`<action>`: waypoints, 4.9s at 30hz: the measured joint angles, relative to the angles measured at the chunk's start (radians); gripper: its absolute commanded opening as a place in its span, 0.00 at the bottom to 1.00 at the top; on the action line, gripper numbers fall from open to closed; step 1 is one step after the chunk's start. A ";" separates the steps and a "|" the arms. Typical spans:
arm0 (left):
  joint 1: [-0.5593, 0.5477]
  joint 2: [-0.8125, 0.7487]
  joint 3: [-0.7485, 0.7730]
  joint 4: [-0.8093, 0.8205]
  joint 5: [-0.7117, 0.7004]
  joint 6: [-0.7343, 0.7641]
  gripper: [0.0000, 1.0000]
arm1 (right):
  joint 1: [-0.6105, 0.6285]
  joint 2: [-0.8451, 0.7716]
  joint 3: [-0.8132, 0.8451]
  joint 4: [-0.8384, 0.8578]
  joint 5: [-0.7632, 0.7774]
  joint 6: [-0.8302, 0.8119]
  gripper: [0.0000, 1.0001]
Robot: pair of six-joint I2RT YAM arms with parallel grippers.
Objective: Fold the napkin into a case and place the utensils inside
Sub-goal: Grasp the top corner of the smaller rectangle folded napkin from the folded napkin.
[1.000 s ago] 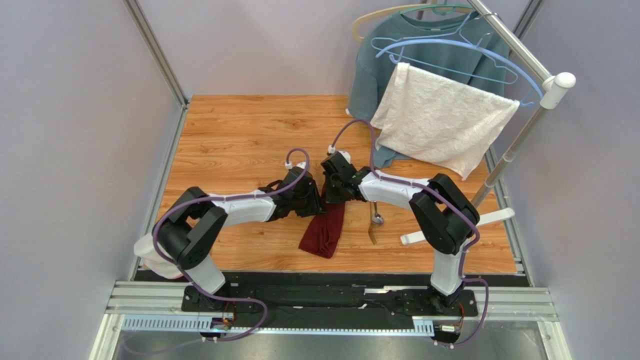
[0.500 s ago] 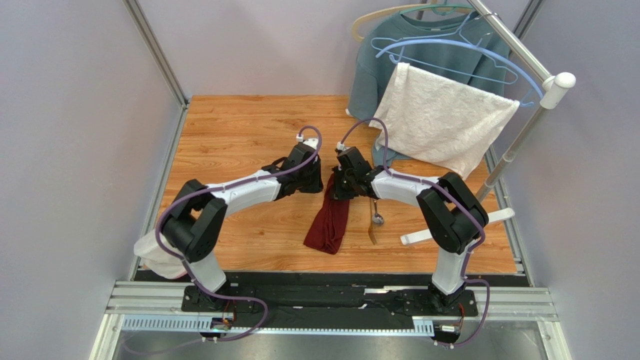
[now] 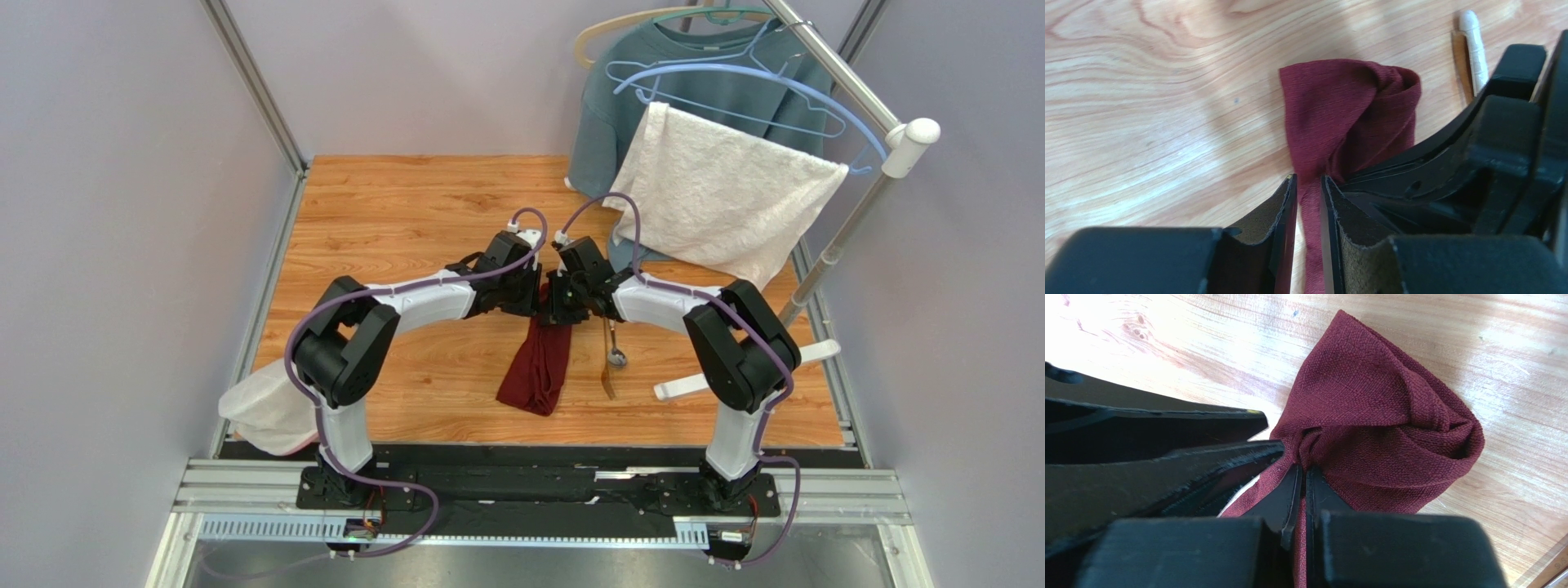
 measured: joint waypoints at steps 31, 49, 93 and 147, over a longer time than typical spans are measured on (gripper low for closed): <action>-0.053 -0.079 -0.115 0.118 -0.045 -0.031 0.00 | -0.018 -0.029 0.006 -0.107 -0.102 0.002 0.00; -0.064 -0.106 -0.200 0.189 -0.064 -0.080 0.00 | -0.059 -0.034 -0.020 0.066 0.042 0.294 0.00; -0.027 -0.142 -0.142 -0.023 -0.116 -0.073 0.00 | 0.000 0.123 0.079 0.106 -0.219 0.075 0.00; -0.018 -0.182 -0.319 0.066 -0.034 -0.322 0.00 | -0.069 0.050 0.134 0.039 -0.306 0.219 0.41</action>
